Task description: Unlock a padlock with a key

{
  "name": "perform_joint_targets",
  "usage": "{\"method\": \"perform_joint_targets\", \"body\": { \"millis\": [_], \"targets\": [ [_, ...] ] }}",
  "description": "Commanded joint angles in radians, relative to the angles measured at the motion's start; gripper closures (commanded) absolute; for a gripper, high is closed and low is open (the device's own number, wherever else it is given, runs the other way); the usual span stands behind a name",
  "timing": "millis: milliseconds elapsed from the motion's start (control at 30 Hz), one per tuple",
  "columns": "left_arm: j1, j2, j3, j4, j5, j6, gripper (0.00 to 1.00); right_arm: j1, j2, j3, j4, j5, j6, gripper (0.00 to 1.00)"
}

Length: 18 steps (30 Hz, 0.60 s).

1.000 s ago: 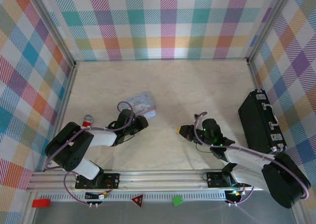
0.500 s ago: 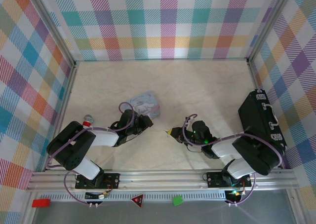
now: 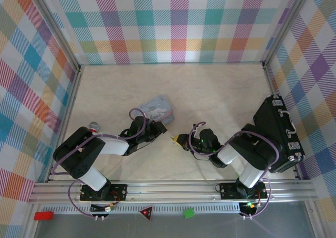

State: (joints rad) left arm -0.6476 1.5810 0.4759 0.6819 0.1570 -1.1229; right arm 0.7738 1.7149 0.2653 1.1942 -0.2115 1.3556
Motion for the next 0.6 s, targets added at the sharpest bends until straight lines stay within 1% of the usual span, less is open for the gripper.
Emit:
{"method": "perform_joint_targets", "body": {
  "millis": [0, 200, 567],
  "targets": [
    [-0.012, 0.015, 0.012, 0.063, 0.054, -0.08, 0.93, 0.007, 0.054, 0.012, 0.198, 0.019, 0.054, 1.0],
    [-0.012, 0.014, 0.004, 0.085, 0.053, -0.107, 0.93, 0.007, 0.092, 0.04, 0.212, 0.018, 0.059, 1.0],
    [-0.012, 0.02, -0.016, 0.137, 0.052, -0.148, 0.93, 0.008, 0.086, 0.044, 0.212, 0.034, 0.071, 1.0]
  ]
}}
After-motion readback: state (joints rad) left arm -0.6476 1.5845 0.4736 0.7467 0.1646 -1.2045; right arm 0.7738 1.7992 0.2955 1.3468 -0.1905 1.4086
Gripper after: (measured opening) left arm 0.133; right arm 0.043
